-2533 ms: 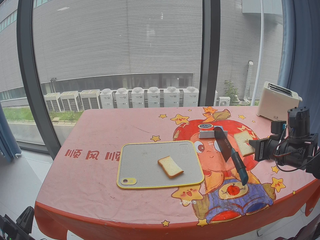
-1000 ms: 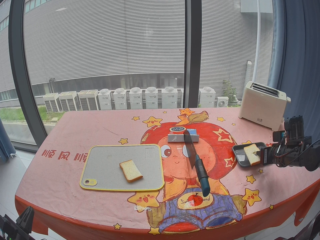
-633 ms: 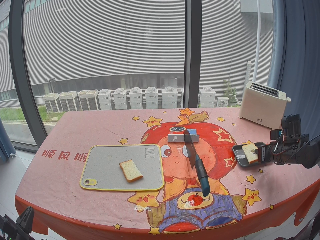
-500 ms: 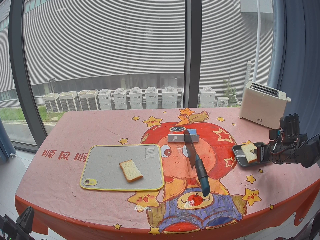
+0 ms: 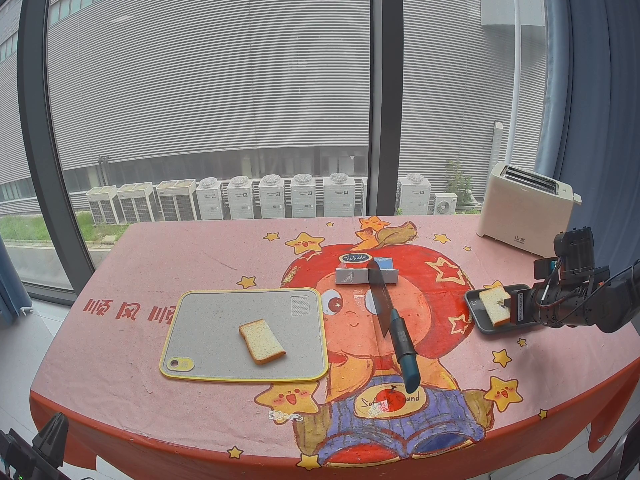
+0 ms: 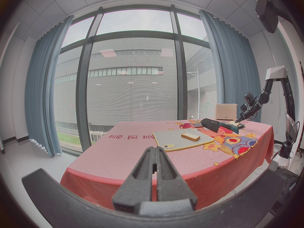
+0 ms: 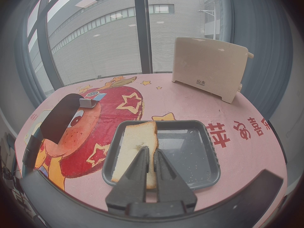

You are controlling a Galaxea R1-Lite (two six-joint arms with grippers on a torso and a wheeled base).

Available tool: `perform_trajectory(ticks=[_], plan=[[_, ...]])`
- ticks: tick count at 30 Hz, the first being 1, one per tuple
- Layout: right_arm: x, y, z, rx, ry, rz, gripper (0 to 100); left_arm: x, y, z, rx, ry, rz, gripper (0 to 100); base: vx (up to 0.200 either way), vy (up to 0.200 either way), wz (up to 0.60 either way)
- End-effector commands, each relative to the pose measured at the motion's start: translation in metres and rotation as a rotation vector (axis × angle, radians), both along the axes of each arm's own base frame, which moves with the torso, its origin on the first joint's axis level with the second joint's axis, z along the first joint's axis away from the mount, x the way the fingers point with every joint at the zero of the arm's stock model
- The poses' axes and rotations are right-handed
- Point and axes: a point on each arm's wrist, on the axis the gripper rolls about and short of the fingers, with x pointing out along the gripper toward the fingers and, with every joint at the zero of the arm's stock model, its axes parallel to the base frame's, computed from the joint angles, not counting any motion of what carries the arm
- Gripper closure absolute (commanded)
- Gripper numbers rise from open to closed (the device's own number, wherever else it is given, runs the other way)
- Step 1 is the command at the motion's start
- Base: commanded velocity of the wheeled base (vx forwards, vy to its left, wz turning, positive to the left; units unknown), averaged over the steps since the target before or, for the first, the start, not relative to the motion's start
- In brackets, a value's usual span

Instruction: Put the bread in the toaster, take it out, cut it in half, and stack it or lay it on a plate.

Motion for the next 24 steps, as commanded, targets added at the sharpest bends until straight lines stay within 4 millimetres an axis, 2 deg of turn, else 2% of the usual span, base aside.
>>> perform_trajectory(ticks=[1, 4, 5, 12, 15, 17, 18, 19, 22, 24], plan=[[0.001, 0.0, -0.004, -0.003, 0.013, -0.002, 100, 0.001, 0.0, -0.005, 0.002, 0.018, 0.0, 100, 0.0, 0.0, 0.0], [0.001, 0.0, -0.006, -0.002, 0.019, -0.001, 100, 0.001, 0.0, -0.005, 0.002, 0.018, 0.0, 100, 0.0, 0.0, 0.0], [0.001, 0.0, -0.006, -0.002, 0.019, -0.001, 0, 0.001, 0.0, -0.005, 0.002, 0.018, 0.0, 100, 0.0, 0.0, 0.0], [0.002, 0.0, 0.0, 0.008, -0.027, -0.007, 0, 0.001, 0.0, -0.005, 0.002, 0.018, 0.0, 100, 0.0, 0.0, 0.0], [-0.004, 0.008, 0.019, 0.018, -0.12, 0.022, 0, 0.001, 0.0, -0.005, 0.002, 0.018, 0.002, 100, 0.0, 0.0, 0.0], [-0.004, 0.008, 0.019, 0.018, -0.12, 0.022, 0, 0.001, 0.0, -0.005, 0.002, 0.018, 0.002, 100, 0.0, 0.0, 0.0], [-0.019, 0.029, 0.039, 0.041, -0.182, 0.092, 0, 0.001, 0.0, -0.005, 0.002, 0.018, 0.0, 100, 0.0, 0.0, 0.0], [-0.03, 0.046, 0.049, 0.055, -0.214, 0.153, 0, 0.001, 0.0, -0.005, 0.002, 0.017, 0.002, 100, 0.0, 0.2, 0.0], [-0.048, 0.082, 0.057, 0.047, -0.238, 0.229, 0, 0.001, 0.0, -0.005, 0.001, 0.017, 0.0, 100, 0.0, 0.2, 0.0], [-0.057, 0.098, 0.057, 0.034, -0.235, 0.262, 0, 0.001, 0.0, -0.005, 0.002, 0.02, -0.001, 100, 0.0, 0.2, 0.0]])
